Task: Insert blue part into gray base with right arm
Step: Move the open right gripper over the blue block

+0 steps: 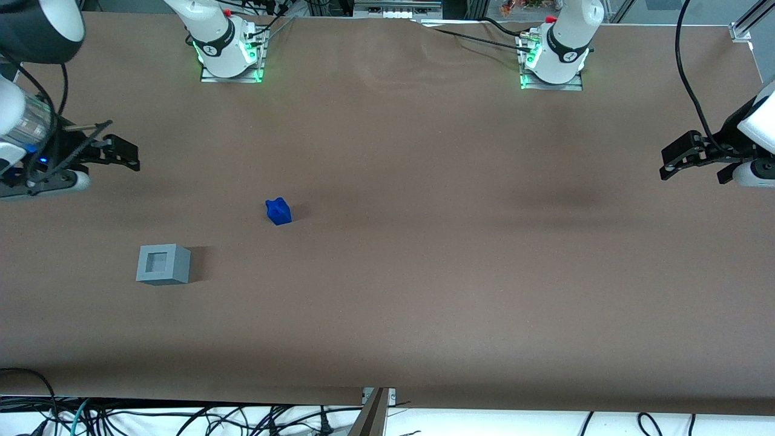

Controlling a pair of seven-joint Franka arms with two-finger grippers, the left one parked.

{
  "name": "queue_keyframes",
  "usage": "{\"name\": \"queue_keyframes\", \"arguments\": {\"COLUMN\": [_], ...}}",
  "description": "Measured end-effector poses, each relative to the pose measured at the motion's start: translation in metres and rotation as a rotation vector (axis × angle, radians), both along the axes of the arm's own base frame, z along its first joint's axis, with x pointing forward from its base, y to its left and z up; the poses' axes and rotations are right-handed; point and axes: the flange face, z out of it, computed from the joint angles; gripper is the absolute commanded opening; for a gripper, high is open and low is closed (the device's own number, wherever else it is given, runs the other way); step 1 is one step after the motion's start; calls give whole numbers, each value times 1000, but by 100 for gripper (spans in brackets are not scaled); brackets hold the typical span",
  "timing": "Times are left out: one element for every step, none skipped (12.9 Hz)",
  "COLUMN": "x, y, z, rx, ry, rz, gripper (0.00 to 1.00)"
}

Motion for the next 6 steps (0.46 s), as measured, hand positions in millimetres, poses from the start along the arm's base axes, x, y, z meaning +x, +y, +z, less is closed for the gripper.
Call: {"name": "queue_keyframes", "arguments": {"x": [2, 4, 4, 3, 1, -2], "y": [17, 39, 62, 85, 104, 120], "z": [-15, -35, -58, -84, -111, -136], "rx": [5, 12, 23, 39, 57, 76], "ry": [-10, -20, -36, -52, -63, -71], "rz": [-10, -31, -55, -74, -91, -106], "gripper": [99, 99, 99, 99, 99, 99]}}
